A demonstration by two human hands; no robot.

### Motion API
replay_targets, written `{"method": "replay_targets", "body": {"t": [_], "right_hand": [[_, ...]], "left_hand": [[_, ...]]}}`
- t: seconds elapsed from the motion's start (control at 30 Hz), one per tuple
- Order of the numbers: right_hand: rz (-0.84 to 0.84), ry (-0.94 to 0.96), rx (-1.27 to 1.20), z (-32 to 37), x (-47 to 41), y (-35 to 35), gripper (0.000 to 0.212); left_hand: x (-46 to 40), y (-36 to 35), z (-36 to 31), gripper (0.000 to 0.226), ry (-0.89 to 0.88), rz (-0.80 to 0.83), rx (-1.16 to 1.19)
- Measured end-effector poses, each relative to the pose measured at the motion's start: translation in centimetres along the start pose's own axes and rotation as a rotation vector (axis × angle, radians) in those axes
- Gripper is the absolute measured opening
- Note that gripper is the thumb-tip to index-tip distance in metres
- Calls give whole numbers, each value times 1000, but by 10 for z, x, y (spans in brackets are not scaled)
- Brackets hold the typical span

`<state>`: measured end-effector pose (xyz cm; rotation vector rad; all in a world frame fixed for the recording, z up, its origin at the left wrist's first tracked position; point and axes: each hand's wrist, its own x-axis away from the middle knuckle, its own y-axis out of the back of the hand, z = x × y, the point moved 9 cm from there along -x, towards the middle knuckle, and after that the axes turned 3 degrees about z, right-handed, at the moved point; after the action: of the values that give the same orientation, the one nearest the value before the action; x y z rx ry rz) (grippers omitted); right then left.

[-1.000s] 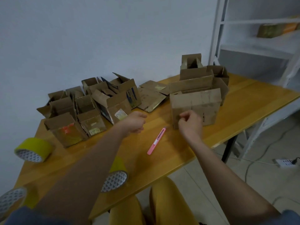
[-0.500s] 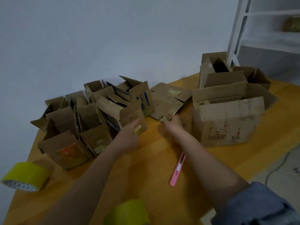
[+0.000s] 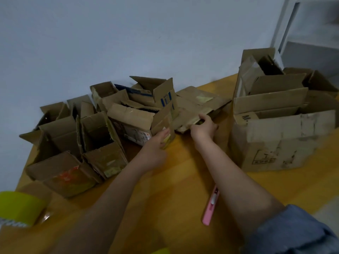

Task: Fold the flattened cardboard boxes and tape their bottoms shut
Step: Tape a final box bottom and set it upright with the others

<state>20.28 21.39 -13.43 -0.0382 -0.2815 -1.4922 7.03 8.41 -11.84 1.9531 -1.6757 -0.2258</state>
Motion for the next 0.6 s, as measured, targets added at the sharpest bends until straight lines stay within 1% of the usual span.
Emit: {"method": "replay_targets", "body": {"t": [0.1, 0.23, 0.4, 0.53, 0.6], "right_hand": [[45, 22, -46, 7, 12, -6, 55], [12, 130, 29, 31, 32, 3, 55], [-23, 385, 200, 69, 78, 19, 56], [-44, 588, 282, 98, 119, 34, 55], [-77, 682, 326, 113, 140, 44, 54]], "left_hand": [[2, 0, 1, 86, 17, -2, 14], [8, -1, -1, 84, 24, 3, 12], [26, -4, -10, 80, 44, 11, -4], [50, 4, -29, 67, 48, -32, -69], [69, 11, -47, 59, 14, -76, -67]]}}
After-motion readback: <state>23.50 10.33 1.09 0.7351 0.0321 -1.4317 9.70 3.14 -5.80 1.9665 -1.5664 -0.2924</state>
